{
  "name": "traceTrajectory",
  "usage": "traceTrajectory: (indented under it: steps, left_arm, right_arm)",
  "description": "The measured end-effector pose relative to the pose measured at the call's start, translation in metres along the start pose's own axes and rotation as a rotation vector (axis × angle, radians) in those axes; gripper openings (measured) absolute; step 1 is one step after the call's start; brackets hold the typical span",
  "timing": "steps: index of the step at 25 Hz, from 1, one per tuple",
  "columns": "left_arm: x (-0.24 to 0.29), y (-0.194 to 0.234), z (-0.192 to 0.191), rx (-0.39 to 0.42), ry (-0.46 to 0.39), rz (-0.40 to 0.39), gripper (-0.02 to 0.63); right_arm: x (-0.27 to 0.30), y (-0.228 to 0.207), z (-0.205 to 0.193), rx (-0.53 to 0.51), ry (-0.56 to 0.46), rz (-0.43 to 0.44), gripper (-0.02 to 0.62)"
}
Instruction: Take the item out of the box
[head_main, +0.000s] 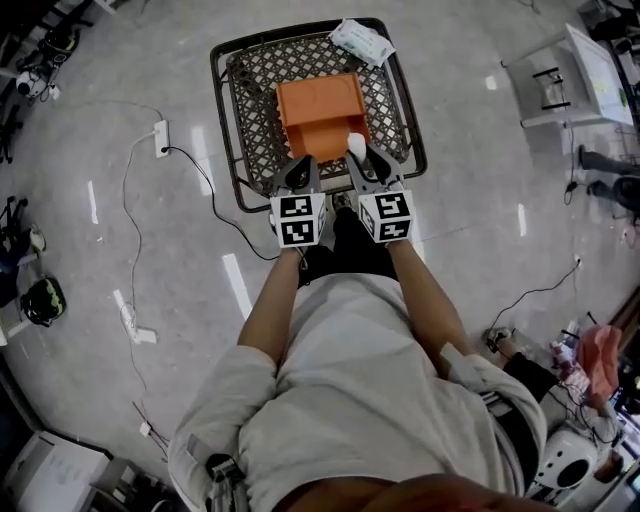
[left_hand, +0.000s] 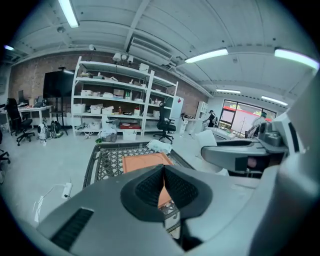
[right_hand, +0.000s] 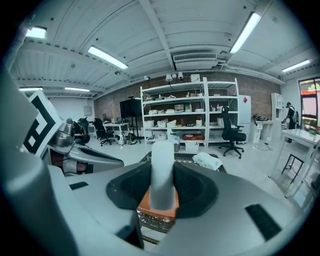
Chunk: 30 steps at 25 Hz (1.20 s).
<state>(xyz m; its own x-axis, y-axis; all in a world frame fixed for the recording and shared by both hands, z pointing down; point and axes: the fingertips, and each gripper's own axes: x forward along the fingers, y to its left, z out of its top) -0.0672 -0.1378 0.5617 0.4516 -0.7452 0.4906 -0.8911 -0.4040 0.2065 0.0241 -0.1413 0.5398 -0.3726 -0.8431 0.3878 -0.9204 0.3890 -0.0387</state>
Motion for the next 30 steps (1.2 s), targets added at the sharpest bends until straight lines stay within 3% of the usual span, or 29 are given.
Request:
traceTrajectory:
  steps: [13,22,30]
  left_arm:
    - [-0.035,-0.058,0.037,0.003,-0.121,0.07,0.011]
    - [-0.06,-0.119,0.076,0.035,-0.248,0.117,0.011]
    - [-0.104,-0.142,0.115,0.085,-0.382,0.167,0.011]
  right_arm:
    - [-0.073,-0.021,0.057,-0.011,-0.176,0.062,0.13]
    - [-0.138,-0.063,0.096,-0.062,-0.309,0.079,0.131]
    - [-0.178,-0.065,0.137,-0.133,-0.428,0.101,0.13]
